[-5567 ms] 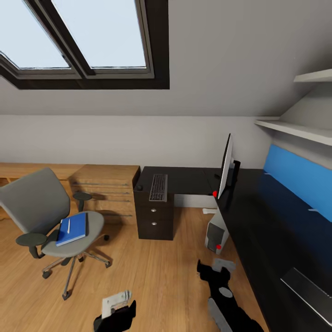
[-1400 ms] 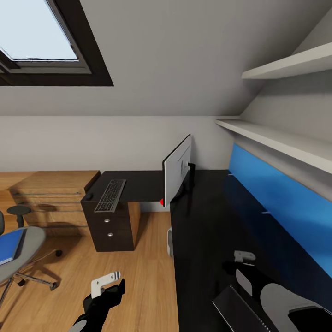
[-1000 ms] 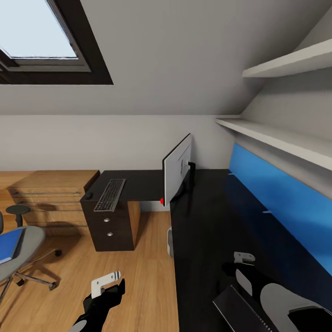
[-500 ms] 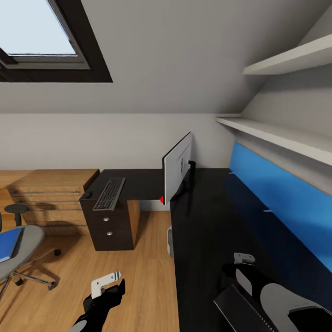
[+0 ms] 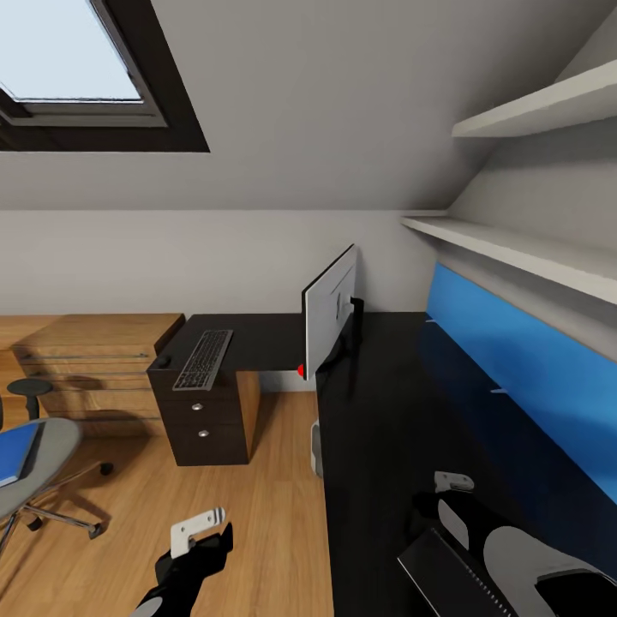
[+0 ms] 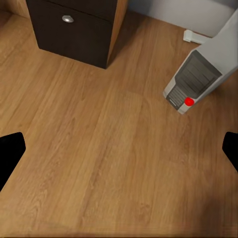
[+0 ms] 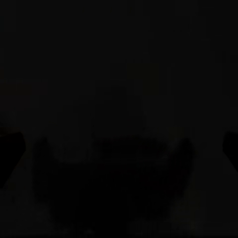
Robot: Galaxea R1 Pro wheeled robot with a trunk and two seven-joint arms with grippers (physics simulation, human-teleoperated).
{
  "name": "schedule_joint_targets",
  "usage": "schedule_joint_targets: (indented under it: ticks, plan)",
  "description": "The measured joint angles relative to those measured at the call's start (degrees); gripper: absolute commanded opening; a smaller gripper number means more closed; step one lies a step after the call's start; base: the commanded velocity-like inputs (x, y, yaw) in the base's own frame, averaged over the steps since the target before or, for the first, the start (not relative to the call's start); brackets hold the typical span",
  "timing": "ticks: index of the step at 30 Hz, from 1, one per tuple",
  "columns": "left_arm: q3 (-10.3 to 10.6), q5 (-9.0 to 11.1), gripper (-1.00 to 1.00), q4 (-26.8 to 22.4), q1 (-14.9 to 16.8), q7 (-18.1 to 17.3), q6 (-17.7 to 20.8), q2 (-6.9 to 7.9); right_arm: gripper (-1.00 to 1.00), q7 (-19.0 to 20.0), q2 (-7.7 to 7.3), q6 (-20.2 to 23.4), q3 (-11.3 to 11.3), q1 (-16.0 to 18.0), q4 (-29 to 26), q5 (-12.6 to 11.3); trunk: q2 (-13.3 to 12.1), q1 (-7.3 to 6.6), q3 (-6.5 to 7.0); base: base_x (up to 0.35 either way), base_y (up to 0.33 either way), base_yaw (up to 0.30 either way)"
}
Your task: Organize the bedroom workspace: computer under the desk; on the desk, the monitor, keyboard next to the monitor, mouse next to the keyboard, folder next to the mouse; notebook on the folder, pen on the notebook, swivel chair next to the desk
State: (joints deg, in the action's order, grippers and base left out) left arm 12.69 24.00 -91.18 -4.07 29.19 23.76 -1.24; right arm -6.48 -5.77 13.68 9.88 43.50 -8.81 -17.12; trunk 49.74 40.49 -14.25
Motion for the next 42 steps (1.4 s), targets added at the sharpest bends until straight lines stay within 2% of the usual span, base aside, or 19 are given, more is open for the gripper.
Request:
schedule_joint_targets:
  ticks: [18, 42]
  plan:
    - [0.1, -0.2, 1.0, 0.4, 0.0, -0.1, 0.0, 0.06, 1.0, 0.0, 0.08, 0.0, 0.0, 0.0, 0.0, 0.0, 0.0, 0.01, 0.0, -0.087, 0.0, 0.0]
    - [0.4, -0.2, 1.0, 0.4, 0.0, -0.1, -0.1, 0.02, 1.0, 0.0, 0.09, -0.1, 0.0, 0.0, 0.0, 0.1, 0.0, 0.02, 0.0, -0.187, 0.0, 0.0]
